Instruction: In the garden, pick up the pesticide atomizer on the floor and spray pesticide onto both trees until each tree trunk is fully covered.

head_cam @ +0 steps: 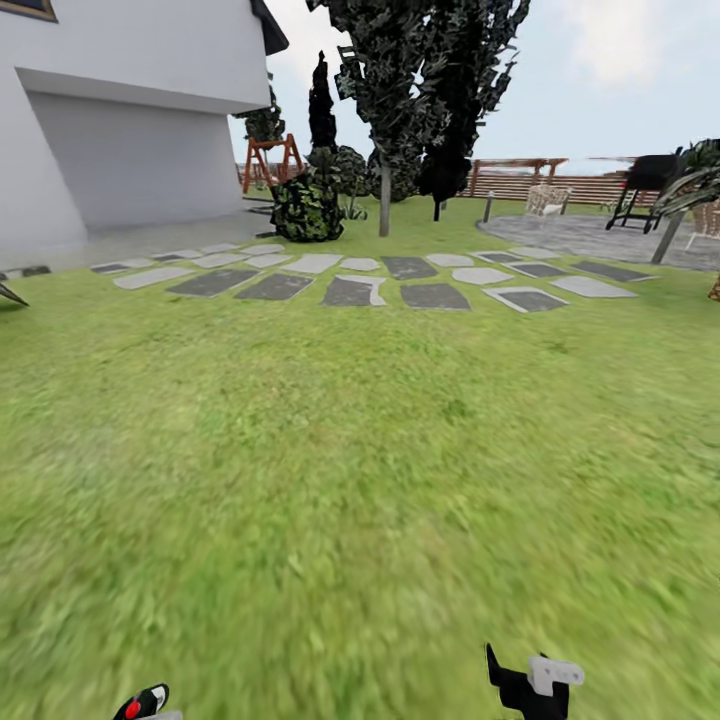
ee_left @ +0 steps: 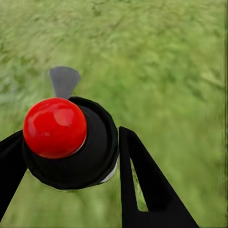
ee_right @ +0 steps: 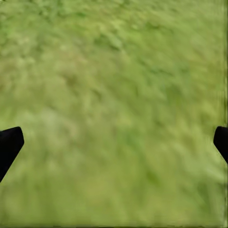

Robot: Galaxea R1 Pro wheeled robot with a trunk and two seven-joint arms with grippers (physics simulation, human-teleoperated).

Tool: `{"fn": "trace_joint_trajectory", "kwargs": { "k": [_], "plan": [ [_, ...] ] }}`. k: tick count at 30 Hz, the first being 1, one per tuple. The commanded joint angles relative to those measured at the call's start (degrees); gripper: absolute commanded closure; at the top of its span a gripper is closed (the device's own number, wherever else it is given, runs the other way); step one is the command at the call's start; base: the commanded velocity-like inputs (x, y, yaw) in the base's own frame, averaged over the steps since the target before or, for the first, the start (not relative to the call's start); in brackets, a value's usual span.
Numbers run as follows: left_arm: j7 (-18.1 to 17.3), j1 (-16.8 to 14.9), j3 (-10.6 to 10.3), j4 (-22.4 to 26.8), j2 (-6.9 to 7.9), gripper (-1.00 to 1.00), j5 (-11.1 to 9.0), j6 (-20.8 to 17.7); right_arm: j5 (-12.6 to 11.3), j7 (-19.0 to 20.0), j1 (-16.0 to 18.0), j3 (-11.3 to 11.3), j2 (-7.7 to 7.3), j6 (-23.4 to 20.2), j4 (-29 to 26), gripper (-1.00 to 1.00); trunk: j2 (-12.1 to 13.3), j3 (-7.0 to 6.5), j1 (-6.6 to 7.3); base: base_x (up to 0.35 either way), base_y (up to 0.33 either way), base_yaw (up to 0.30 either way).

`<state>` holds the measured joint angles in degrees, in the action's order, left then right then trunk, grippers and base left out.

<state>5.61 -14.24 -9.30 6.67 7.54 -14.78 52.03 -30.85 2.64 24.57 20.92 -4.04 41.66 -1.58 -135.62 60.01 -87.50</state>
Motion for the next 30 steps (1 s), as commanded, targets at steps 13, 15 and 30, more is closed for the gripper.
{"fn": "trace_joint_trajectory", "kwargs": {
  "k": [13,15,30],
  "plan": [
    [0.01,0.0,-0.01,0.01,-0.07,1.0,0.01,0.0,0.08,0.0,0.01,-0.01,0.09,0.0,0.01,-1.0,0.0,0.0,0.0,0.165,-0.173,-0.3],
    [0.01,0.0,0.0,0.01,-0.07,1.0,0.01,0.0,0.08,0.0,0.01,-0.01,0.11,0.0,0.0,-1.0,0.0,0.0,0.0,0.18,-0.213,-0.3],
    [0.01,0.0,-0.01,0.01,-0.07,1.0,0.01,0.0,0.08,-0.09,0.02,-0.01,0.18,0.0,0.05,-1.0,0.0,0.0,0.0,0.2,-0.211,-0.3]
  ]
}}
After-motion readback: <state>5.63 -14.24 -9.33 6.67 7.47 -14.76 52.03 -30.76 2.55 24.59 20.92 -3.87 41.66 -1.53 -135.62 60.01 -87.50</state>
